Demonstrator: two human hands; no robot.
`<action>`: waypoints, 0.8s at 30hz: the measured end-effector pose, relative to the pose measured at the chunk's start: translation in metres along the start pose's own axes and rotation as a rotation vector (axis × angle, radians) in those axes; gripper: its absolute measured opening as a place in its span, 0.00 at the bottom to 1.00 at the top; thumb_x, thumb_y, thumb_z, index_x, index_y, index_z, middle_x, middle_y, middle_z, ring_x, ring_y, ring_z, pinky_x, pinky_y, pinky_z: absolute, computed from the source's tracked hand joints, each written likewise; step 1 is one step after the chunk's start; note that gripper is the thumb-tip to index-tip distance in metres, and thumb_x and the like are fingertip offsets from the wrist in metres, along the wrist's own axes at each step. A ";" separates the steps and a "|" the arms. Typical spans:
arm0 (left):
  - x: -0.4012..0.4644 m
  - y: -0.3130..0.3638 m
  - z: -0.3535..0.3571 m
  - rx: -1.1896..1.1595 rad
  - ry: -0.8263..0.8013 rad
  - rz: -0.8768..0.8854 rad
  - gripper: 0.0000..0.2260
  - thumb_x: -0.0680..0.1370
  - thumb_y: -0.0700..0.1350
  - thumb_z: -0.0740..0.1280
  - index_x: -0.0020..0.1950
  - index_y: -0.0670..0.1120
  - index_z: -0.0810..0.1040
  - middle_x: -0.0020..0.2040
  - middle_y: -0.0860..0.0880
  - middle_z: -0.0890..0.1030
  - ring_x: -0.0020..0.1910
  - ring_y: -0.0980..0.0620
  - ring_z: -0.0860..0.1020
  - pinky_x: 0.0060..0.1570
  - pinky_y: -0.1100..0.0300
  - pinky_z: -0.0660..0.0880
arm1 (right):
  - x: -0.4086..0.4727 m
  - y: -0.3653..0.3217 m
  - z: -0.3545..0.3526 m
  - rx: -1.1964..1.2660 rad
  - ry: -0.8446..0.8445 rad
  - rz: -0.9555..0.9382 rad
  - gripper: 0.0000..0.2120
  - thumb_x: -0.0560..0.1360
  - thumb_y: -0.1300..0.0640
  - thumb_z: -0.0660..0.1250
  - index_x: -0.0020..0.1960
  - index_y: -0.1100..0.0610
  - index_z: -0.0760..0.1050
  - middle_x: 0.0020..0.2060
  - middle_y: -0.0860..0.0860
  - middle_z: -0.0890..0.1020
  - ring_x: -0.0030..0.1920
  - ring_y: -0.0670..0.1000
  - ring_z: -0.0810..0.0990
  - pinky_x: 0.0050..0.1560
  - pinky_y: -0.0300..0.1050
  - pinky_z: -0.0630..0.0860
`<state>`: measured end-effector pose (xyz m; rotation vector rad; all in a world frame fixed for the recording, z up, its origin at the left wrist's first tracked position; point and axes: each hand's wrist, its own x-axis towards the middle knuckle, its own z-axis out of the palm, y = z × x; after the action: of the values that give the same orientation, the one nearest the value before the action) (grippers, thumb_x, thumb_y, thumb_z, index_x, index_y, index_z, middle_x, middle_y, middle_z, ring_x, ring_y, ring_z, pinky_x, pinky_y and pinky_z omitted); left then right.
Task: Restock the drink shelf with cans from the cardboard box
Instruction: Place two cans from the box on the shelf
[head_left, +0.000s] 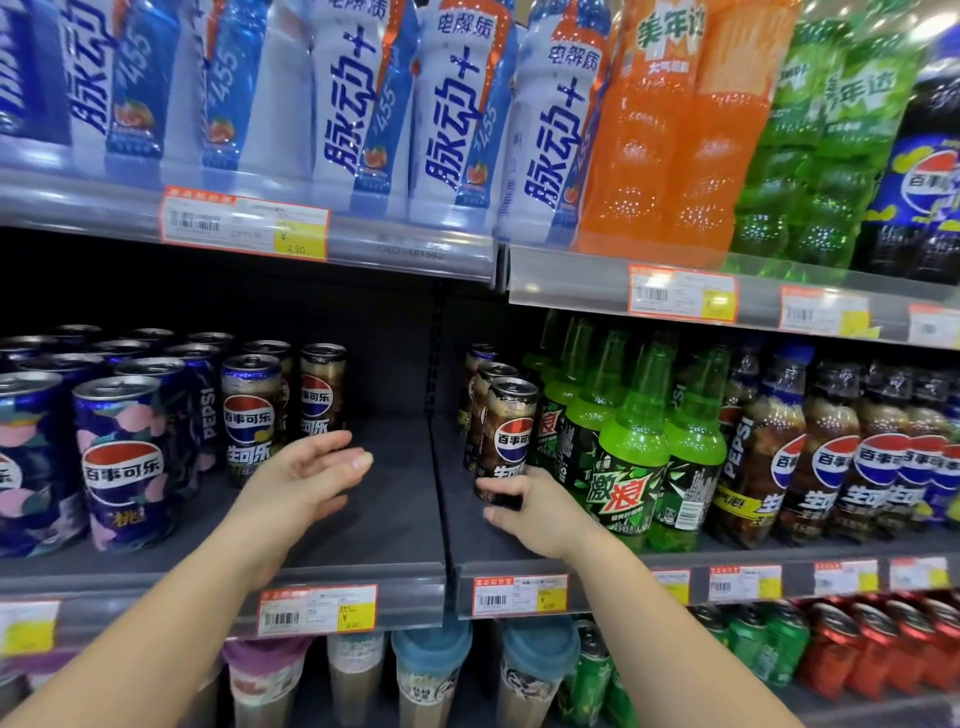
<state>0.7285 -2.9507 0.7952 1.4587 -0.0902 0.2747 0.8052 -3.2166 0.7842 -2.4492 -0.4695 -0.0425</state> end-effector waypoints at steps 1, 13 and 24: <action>0.000 0.000 0.000 0.000 0.001 -0.002 0.45 0.46 0.66 0.80 0.60 0.54 0.76 0.54 0.54 0.84 0.55 0.53 0.82 0.57 0.52 0.76 | 0.003 0.001 0.000 0.002 0.001 0.001 0.19 0.75 0.54 0.71 0.66 0.49 0.77 0.69 0.51 0.68 0.69 0.49 0.70 0.69 0.34 0.57; -0.007 0.007 -0.005 0.004 0.063 -0.019 0.41 0.51 0.62 0.81 0.61 0.53 0.76 0.54 0.52 0.84 0.55 0.52 0.82 0.58 0.52 0.75 | 0.027 0.004 0.006 0.052 0.025 0.054 0.20 0.74 0.53 0.72 0.65 0.48 0.76 0.71 0.53 0.65 0.70 0.52 0.68 0.75 0.44 0.58; -0.026 0.007 -0.003 0.033 0.119 -0.034 0.40 0.48 0.64 0.81 0.58 0.54 0.77 0.53 0.55 0.84 0.54 0.55 0.82 0.56 0.53 0.76 | -0.003 -0.025 -0.005 0.033 0.030 0.045 0.23 0.76 0.53 0.69 0.70 0.47 0.71 0.74 0.50 0.66 0.70 0.52 0.68 0.67 0.36 0.61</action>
<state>0.7010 -2.9506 0.7961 1.4721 0.0350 0.3357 0.7940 -3.2027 0.8027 -2.4228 -0.3983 -0.0524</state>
